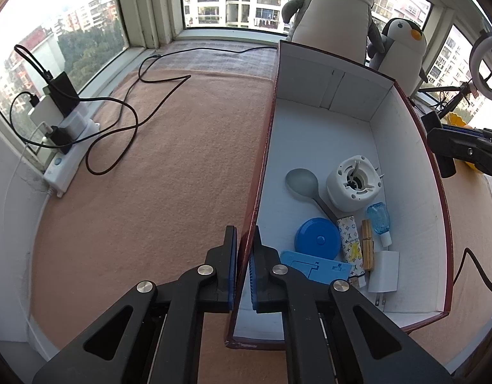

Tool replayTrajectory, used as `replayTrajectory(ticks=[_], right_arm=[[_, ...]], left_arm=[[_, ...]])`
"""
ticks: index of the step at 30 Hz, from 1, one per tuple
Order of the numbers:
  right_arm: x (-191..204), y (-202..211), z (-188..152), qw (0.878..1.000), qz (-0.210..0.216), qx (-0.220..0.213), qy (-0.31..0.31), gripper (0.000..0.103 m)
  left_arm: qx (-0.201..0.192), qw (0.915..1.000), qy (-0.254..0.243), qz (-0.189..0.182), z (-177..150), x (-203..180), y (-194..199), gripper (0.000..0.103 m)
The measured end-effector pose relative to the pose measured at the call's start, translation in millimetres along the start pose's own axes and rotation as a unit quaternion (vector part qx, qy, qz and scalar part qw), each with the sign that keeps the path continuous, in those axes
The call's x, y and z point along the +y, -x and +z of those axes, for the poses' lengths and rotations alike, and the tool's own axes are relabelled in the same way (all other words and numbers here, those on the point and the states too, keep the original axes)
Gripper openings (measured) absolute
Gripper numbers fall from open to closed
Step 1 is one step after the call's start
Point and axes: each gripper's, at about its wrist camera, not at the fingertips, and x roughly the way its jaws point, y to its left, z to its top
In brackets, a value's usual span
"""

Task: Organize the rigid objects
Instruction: 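Carry the black cylinder into the box and open the right gripper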

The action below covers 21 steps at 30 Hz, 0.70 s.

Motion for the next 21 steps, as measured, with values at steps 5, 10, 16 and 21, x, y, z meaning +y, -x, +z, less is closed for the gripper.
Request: replayTrajectory(ticks=[5, 10, 16, 21], right_arm=[[12, -12, -3, 1.000, -0.001, 0.013, 0.016, 0.015], [19, -24, -5, 0.999, -0.002, 0.028, 0.025, 0.015], [28, -31, -5, 0.999, -0.006, 0.036, 0.037, 0.015], [35, -36, -5, 0.998, -0.008, 0.042, 0.049, 0.015]], left_arm=[[-0.002, 1.0000, -0.001, 0.001, 0, 0, 0, 0.006], [-0.002, 1.0000, -0.001, 0.000, 0, 0, 0, 0.006], [-0.002, 1.0000, 0.000, -0.001, 0, -1, 0, 0.006], [-0.003, 1.0000, 0.001, -0.001, 0, 0, 0, 0.006]])
